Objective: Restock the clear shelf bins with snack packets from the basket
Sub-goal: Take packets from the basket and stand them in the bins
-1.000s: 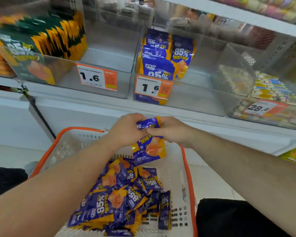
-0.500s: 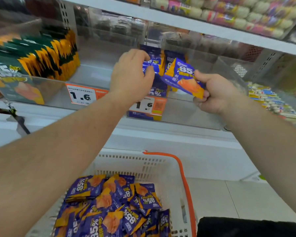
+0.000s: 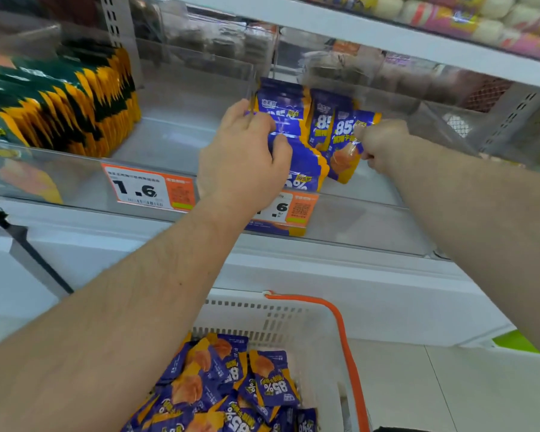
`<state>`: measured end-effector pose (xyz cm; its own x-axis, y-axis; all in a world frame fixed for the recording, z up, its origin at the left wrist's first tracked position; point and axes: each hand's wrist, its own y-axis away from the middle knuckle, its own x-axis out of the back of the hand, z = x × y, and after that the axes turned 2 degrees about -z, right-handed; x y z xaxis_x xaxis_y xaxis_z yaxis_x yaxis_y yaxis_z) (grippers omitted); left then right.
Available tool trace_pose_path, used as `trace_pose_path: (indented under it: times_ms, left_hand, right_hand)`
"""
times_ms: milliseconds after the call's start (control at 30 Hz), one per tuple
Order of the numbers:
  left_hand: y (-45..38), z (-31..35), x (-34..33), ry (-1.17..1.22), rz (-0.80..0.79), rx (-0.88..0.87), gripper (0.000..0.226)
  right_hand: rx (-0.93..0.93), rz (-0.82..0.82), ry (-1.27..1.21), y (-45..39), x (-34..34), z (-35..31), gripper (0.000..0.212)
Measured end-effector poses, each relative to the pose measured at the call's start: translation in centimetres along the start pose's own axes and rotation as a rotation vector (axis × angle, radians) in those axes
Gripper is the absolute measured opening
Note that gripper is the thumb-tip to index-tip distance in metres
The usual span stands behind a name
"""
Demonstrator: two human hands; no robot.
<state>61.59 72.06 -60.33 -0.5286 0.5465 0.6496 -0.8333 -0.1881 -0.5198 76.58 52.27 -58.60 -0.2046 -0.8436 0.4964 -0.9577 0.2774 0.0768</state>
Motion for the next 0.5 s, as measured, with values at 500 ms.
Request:
trace_pose_path:
  times_ms: [500]
  left_hand:
    - [0.1, -0.3, -0.7, -0.008, 0.089, -0.027, 0.025]
  right_hand:
    - [-0.024, 0.051, -0.019, -3.5, -3.6, -0.2, 0.022]
